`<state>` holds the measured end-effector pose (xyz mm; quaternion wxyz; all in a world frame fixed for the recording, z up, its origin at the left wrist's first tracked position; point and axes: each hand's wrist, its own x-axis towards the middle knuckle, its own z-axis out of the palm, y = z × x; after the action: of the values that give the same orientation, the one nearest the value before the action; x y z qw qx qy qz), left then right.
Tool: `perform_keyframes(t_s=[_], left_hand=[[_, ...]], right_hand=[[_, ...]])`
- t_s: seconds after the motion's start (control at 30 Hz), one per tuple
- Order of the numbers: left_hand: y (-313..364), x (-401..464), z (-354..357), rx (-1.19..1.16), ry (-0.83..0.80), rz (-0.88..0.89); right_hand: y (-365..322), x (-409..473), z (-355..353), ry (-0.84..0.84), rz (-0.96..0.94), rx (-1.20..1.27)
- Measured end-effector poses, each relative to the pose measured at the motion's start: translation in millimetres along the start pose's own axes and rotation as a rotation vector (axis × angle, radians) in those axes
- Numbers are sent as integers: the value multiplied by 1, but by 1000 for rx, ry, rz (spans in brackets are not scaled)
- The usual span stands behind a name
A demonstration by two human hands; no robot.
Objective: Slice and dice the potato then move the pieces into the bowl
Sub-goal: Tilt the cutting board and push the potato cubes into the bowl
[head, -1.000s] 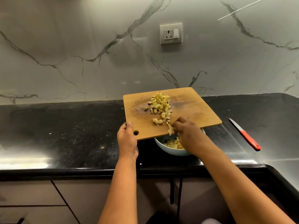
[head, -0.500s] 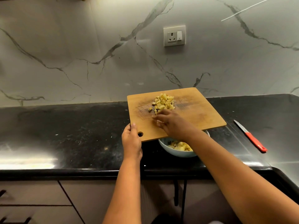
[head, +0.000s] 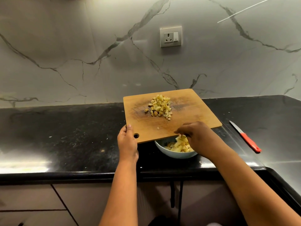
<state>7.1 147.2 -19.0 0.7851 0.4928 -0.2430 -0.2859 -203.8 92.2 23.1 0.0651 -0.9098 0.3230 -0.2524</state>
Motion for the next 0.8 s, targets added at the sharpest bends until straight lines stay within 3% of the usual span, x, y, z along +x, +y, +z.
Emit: perform_keyframes(t_s=[0.1, 0.23, 0.33, 0.43, 0.57, 0.8], left_hand=[[0, -1, 0, -9, 4, 0], [1, -2, 0, -15, -5, -10], [2, -2, -1, -2, -11, -2], [-1, 2, -1, 4, -8, 7], [-4, 4, -1, -2, 3, 19], [-6, 7, -2, -8, 0, -7]], right_hand=[[0, 2, -5, 118, 7, 41], [-4, 15, -10, -4, 37, 84], [-4, 36, -16, 45, 53, 147], [-4, 70, -12, 51, 65, 56], [-8, 103, 8, -121, 64, -64], [-8, 64, 9, -79, -34, -69]])
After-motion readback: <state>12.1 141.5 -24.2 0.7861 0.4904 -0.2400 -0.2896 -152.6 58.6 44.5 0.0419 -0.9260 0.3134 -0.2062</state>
